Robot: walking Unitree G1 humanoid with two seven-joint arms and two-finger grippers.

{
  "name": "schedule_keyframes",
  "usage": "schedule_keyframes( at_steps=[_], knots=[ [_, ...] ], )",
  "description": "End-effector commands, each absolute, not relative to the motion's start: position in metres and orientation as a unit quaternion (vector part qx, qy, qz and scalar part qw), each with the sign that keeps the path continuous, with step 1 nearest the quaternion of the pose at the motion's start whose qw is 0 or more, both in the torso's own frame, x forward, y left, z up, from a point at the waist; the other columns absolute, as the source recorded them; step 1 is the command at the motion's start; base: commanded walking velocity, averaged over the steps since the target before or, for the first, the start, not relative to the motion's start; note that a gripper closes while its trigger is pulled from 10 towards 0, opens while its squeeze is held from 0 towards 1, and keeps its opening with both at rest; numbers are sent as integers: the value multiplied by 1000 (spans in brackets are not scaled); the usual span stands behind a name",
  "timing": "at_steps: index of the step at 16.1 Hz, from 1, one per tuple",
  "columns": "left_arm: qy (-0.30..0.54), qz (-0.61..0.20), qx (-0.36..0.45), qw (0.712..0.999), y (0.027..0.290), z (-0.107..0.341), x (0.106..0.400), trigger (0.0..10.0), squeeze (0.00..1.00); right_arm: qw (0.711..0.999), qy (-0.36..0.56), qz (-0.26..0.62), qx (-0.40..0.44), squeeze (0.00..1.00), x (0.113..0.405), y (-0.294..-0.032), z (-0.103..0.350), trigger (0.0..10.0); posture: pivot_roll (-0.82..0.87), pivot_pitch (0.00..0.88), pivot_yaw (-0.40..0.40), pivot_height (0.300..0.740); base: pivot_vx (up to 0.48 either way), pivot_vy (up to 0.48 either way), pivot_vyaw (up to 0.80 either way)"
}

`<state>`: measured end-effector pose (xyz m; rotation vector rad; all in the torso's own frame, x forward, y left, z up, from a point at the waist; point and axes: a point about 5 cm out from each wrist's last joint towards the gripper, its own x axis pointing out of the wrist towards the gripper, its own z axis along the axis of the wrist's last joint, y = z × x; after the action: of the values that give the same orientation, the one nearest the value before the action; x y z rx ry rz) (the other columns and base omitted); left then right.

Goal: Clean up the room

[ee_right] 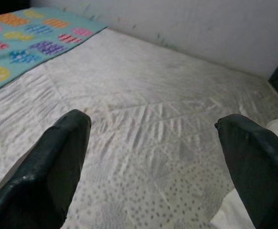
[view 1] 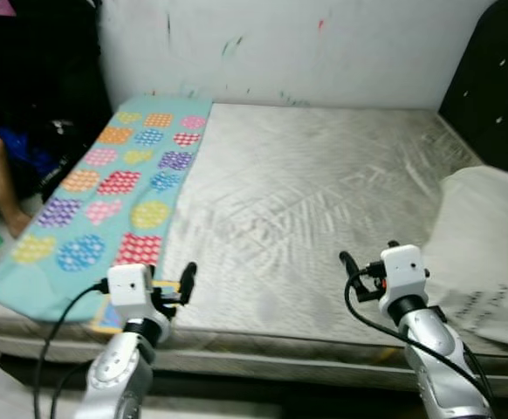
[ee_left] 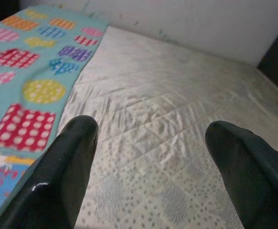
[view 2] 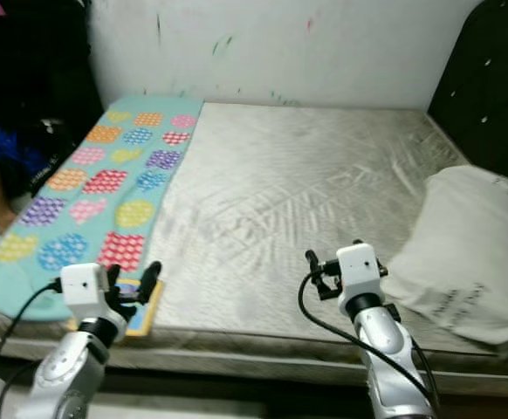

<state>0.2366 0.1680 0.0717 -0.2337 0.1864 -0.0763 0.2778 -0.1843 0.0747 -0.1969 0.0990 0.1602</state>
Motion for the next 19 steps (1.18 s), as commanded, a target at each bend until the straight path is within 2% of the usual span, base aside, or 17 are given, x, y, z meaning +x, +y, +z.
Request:
schedule_keyframes(
  at_steps=[1, 8, 19],
  knots=[
    [84, -38, -111, 989, 170, 76, 239, 10000, 0, 991, 41, 82, -100, 0, 280, -183, 79, 10000, -92, 0, -1, 740, 0, -334, 0],
    [85, -39, -111, 989, 169, 76, 239, 10000, 0, 992, 41, 77, -92, 0, 281, -184, 78, 10000, -91, 0, 0, 740, 0, -327, 0],
    [63, -68, -131, 987, 164, 80, 239, 10000, 0, 992, 42, 73, -91, 0, 283, -186, 78, 10000, -91, 0, -3, 740, 22, 0, 0]
  ],
)
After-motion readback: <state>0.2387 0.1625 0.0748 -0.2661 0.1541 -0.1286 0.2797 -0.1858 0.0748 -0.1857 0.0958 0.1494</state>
